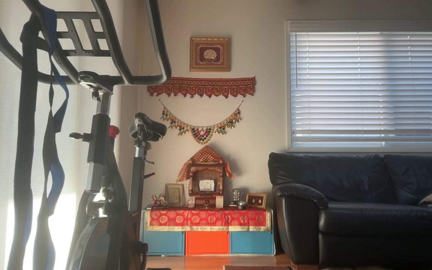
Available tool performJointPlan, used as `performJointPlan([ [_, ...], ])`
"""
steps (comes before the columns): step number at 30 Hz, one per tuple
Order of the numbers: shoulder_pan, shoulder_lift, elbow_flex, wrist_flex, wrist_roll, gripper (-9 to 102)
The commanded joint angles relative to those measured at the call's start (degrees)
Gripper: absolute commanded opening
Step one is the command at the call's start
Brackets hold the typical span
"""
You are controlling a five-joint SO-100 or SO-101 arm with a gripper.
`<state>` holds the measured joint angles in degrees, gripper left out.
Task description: Sort medicines into box.
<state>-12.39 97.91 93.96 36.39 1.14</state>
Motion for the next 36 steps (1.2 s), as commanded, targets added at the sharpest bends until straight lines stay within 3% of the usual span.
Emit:
performJointPlan([
  [1, 0.79, 2.9, -0.97, -0.09, -3.16, 1],
  [13, 1.41, -4.04, -8.44, 11.95, -9.23, 1],
  [27, -1.41, -9.49, -7.21, 14.33, -7.65, 1],
  [36, -3.08, -10.99, -4.66, 16.61, -15.38, 1],
])
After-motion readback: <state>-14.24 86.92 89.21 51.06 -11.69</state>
